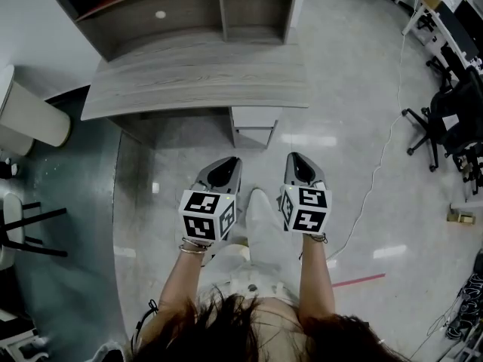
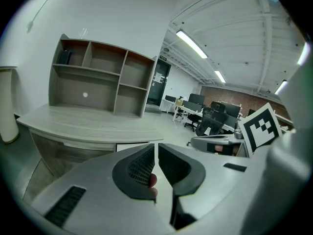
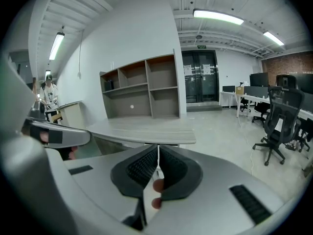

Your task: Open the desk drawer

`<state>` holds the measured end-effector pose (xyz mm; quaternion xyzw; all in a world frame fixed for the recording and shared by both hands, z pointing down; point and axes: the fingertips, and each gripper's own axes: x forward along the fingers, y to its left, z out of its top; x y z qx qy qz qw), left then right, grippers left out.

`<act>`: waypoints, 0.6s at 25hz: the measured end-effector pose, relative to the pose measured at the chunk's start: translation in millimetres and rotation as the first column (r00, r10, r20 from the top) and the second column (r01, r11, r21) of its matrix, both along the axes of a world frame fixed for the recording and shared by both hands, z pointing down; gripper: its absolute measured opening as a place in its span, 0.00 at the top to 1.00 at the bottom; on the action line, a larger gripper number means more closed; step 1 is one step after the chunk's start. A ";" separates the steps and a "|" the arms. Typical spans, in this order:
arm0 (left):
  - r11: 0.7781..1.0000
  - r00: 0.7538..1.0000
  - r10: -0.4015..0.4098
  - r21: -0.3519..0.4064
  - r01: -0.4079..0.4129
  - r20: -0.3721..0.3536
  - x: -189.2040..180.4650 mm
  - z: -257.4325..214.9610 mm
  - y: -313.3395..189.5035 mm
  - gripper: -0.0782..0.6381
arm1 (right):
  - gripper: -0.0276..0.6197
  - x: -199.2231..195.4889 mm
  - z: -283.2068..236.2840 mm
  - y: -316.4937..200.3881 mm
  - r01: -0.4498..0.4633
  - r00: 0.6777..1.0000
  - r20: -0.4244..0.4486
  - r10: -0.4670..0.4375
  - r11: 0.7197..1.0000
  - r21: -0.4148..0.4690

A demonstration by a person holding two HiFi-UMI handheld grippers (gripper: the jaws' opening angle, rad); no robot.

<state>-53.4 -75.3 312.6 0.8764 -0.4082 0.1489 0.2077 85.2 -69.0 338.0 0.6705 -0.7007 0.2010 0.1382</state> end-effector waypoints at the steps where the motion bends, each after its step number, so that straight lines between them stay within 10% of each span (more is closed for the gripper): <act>1: 1.000 1.000 0.001 -0.002 -0.001 -0.003 2.3 2.0 -2.8 0.85 | 0.92 2.2 3.3 -2.6 -0.004 1.000 -0.001 0.004 1.000 -0.007; 15: 1.000 1.000 -0.001 -0.026 0.001 -0.024 12.0 41.3 -58.5 0.85 | 0.92 11.3 43.4 -57.2 -0.002 1.000 0.019 0.004 0.998 -0.064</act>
